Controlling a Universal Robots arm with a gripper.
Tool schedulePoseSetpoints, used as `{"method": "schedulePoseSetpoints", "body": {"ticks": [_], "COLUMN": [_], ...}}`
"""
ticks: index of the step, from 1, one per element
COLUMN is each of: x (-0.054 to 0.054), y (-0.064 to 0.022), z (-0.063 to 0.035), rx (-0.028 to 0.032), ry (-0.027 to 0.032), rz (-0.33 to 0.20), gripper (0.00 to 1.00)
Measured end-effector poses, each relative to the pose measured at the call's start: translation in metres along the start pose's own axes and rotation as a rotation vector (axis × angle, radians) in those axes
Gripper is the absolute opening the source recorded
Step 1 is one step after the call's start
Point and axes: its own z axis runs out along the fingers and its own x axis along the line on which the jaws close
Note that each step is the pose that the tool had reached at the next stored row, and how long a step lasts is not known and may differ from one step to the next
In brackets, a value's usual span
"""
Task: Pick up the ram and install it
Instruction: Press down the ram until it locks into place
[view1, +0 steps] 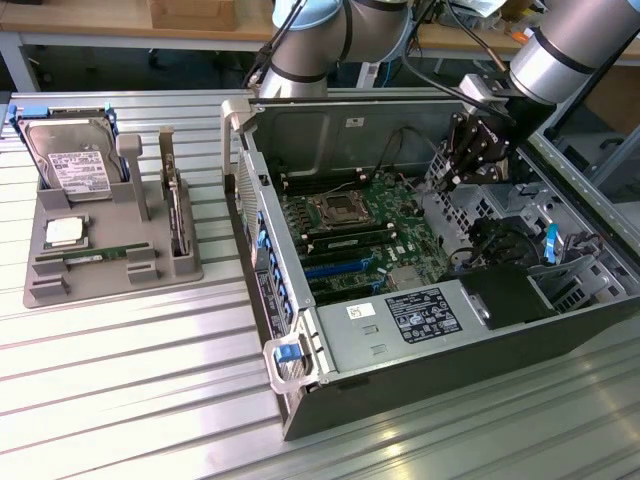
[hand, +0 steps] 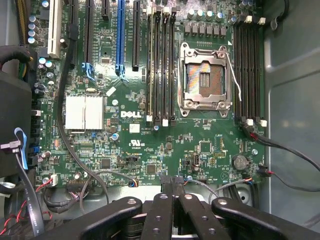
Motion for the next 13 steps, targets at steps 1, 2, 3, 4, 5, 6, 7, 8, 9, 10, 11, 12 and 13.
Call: {"method": "schedulePoseSetpoints", "body": {"ticks": [1,2,3,4,5,6,7,8,9,10,11,12,13], "x": [0.000,0.000,0.000,0.000,0.000,0.000,0.000,0.000,0.000,0.000,0.000,0.000,0.000], "y": [0.0002,0.0008,0.0022,0.0034,0.0065,0.0082,0.0106,0.0127,0.0140,0.0152,0.0168,0.0186,0.0203], "z": [0.0000,0.0001,0.0003,0.0004,0.0008,0.0011,0.0014,0.0016,0.0019,0.0020,0.0022,0.0025,0.0026], "rx": [0.0000,0.0001,0.0002,0.0003,0.0005,0.0006,0.0007,0.0008,0.0009,0.0010,0.0011,0.0011,0.0012], "ry": [0.0001,0.0001,0.0001,0.0000,0.0001,0.0000,0.0000,0.0001,0.0000,0.0000,0.0000,-0.0001,0.0001], "rz": [0.000,0.000,0.000,0.000,0.000,0.000,0.000,0.000,0.000,0.000,0.000,0.000,0.000], "gripper": [0.10,0.10,0.10,0.10,0.10,0.10,0.10,0.10,0.10,0.10,0.10,0.10,0.10]}}
